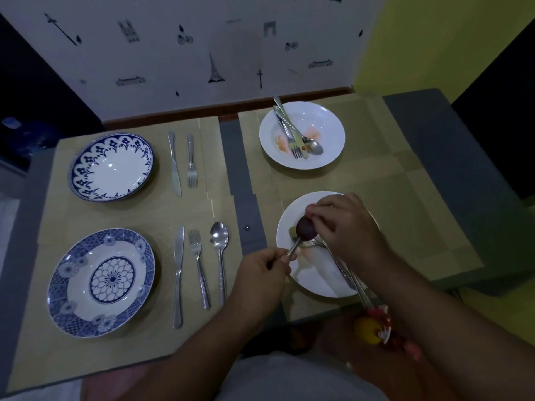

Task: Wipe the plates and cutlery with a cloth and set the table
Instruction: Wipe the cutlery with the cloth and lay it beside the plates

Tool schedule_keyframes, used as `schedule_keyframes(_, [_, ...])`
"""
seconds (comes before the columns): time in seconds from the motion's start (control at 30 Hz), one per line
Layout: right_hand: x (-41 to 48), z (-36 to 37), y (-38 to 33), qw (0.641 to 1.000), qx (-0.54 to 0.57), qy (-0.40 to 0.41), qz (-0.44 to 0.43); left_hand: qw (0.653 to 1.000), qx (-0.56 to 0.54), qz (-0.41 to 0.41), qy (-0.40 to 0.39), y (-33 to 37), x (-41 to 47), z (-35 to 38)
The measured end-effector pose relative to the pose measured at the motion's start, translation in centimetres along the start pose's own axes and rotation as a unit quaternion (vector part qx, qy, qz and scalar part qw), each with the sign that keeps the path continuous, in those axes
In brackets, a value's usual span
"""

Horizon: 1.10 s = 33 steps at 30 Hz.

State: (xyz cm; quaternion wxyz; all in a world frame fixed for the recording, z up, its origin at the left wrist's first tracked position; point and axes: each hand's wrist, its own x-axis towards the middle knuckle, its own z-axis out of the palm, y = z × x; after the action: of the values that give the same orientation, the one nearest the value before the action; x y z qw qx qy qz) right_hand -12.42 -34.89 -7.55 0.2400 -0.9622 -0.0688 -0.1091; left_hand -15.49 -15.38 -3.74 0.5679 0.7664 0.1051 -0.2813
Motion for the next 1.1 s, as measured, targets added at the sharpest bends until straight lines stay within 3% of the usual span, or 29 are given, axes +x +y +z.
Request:
schedule_keyframes(0.17, [-1.0, 0.1, -2.1, 0.995, -0.003, -0.052, -0.080, 1.000, 0.009, 0.013, -0.006, 0.3, 0.0, -0.1])
schedule_keyframes(0.33, [1.7, -0.3, 1.4, 0.999, -0.024, 0.015, 0.039, 1.000, 0.010, 0.016, 0.010, 0.0, 0.0, 0.1])
schedule_keyframes(0.47, [1.5, -2.3, 2.1, 0.986, 0.083, 0.065, 0.128, 1.000, -0.019, 0.000, 0.023, 0.2, 0.6, -0.5])
schedule_keyframes(0.63, [-0.5, -2.4, -0.4, 0.984, 0.134, 0.034, 0.115, 0.999, -0.031, -0.015, 0.018, 0.6, 0.7, -0.5])
schedule_keyframes(0.8, [-1.1, -1.2, -2.3, 0.984, 0.153, 0.016, 0.087, 0.999, -0.039, -0.019, 0.010, 0.5, 1.2, -0.4])
schedule_keyframes(1.0, [-1.4, -0.1, -2.8, 0.989, 0.087, -0.030, -0.118, 0.999, -0.028, 0.004, -0.031, -0.3, 1.6, -0.4])
schedule_keyframes(1.1, [-0.4, 0.2, -2.2, 0.990, 0.078, -0.028, -0.112, 0.999, -0.013, 0.028, -0.030, -0.3, 1.5, -0.8])
